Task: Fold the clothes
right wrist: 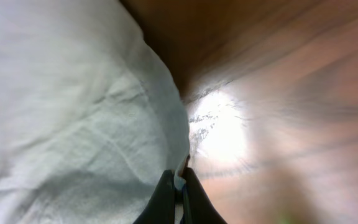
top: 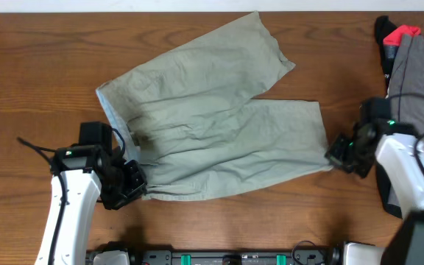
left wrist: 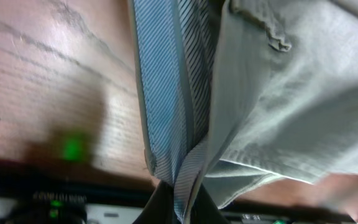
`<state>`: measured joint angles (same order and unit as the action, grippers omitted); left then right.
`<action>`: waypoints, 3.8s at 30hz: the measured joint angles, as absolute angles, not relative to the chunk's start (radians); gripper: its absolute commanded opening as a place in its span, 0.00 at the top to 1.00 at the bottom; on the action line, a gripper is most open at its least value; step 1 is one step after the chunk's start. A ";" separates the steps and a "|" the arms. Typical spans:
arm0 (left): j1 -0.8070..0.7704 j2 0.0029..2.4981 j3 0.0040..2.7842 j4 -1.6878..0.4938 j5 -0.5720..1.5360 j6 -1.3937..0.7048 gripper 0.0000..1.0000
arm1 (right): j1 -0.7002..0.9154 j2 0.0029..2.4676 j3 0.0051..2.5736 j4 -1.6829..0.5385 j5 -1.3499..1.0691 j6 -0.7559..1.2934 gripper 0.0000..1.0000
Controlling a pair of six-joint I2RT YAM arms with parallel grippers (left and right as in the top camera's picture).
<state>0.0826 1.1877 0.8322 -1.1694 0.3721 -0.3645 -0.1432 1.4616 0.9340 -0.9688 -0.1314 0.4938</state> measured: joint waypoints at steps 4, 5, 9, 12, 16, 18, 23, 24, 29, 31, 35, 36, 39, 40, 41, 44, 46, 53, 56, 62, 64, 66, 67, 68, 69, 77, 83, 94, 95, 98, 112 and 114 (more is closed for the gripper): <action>0.083 1.113 0.880 -1.254 0.402 -0.364 0.94 | -0.143 1.350 1.069 -1.114 -0.041 0.484 0.99; 0.082 1.090 0.889 -1.274 0.410 -0.365 0.94 | -0.143 1.322 1.102 -1.150 -0.019 0.482 0.99; 0.082 0.965 0.928 -1.371 0.440 -0.369 0.94 | -0.143 1.227 1.201 -1.263 0.038 0.472 0.99; 0.082 0.884 0.942 -1.439 0.451 -0.377 0.94 | -0.143 1.187 1.259 -1.316 0.053 0.450 0.99; 0.082 0.805 0.948 -1.487 0.474 -0.393 0.94 | -0.142 1.160 1.356 -1.320 0.043 0.419 0.99; 0.082 0.794 0.949 -1.479 0.481 -0.397 0.94 | -0.142 1.161 1.391 -1.289 0.015 0.405 0.99; 0.082 0.824 0.950 -1.364 0.474 -0.423 0.94 | -0.140 1.261 1.419 -1.139 -0.099 0.375 0.99; 0.082 0.837 0.950 -1.335 0.469 -0.430 0.94 | -0.139 1.297 1.420 -1.105 -0.125 0.370 0.99; 0.081 0.949 0.952 -1.230 0.433 -0.450 0.94 | -0.117 1.528 1.420 -0.833 -0.309 0.343 0.99; 0.081 1.016 0.953 -1.201 0.413 -0.452 0.94 | -0.105 1.602 1.419 -0.725 -0.381 0.338 0.99; 0.081 1.146 0.954 -1.159 0.360 -0.453 0.94 | -0.067 1.732 1.418 -0.504 -0.502 0.338 0.99; 0.081 1.173 0.954 -1.151 0.344 -0.453 0.94 | -0.058 1.760 1.418 -0.455 -0.525 0.339 0.99; 0.081 1.219 0.954 -1.134 0.300 -0.456 0.94 | -0.028 1.829 1.418 -0.326 -0.576 0.352 0.99; 0.081 1.228 0.954 -1.129 0.284 -0.461 0.94 | -0.018 1.847 1.418 -0.292 -0.585 0.358 0.99; 0.081 1.237 0.954 -1.122 0.266 -0.469 0.94 | -0.007 1.864 1.418 -0.261 -0.594 0.364 0.99; 0.081 1.256 0.954 -1.092 0.211 -0.484 0.94 | 0.019 1.906 1.418 -0.180 -0.606 0.387 0.99; 0.082 1.259 0.954 -1.054 0.179 -0.495 0.94 | 0.031 1.926 1.418 -0.141 -0.603 0.402 0.99; 0.081 1.259 0.954 -0.928 0.089 -0.505 0.94 | 0.045 1.999 1.419 -0.031 -0.587 0.451 0.99; 0.081 1.265 0.954 -0.927 0.065 -0.521 0.94 | 0.056 2.027 1.419 0.018 -0.587 0.464 0.99; 0.081 1.290 0.954 -0.925 -0.001 -0.574 0.94 | 0.089 2.069 1.419 0.134 -0.588 0.470 0.99; 0.081 1.294 0.954 -0.924 -0.020 -0.585 0.94 | 0.102 2.076 1.419 0.166 -0.587 0.471 0.99; 0.081 1.297 0.954 -0.924 -0.044 -0.597 0.94 | 0.114 2.080 1.419 0.193 -0.581 0.471 0.99; 0.081 1.298 0.954 -0.922 -0.056 -0.603 0.94 | 0.121 2.082 1.419 0.199 -0.570 0.472 0.98; 0.081 1.301 0.954 -0.921 -0.067 -0.607 0.92 | 0.126 2.085 1.419 0.202 -0.561 0.473 0.98; 0.081 1.304 0.954 -0.920 -0.080 -0.610 0.92 | 0.133 2.088 1.419 0.205 -0.550 0.476 0.98; 0.081 1.350 0.954 -0.896 -0.163 -0.644 0.74 | 0.170 2.165 1.419 0.259 -0.493 0.492 0.95; 0.083 1.405 0.954 -0.868 -0.217 -0.669 0.50 | 0.172 2.186 1.419 0.272 -0.456 0.504 0.55; 0.083 1.353 0.998 -0.919 -0.235 -0.606 0.68 | 0.102 2.186 1.421 0.225 -0.620 0.501 0.49; 0.083 1.325 1.013 -0.916 -0.216 -0.583 0.74 | 0.078 2.185 1.424 0.170 -0.655 0.509 0.56; 0.082 1.252 1.038 -0.873 -0.131 -0.497 0.86 | 0.032 2.184 1.425 0.037 -0.721 0.501 0.70; 0.004 1.551 0.976 -0.672 0.092 -0.185 0.86 | 0.149 2.180 1.425 -0.349 -0.643 0.367 0.67; 0.009 1.623 0.975 -0.627 0.101 -0.167 0.86 | 0.144 2.179 1.425 -0.390 -0.586 0.351 0.72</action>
<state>0.0093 1.6234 0.9752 -0.6266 0.1009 -0.1673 0.1440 2.1788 1.4254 -0.3904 -0.5861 0.3511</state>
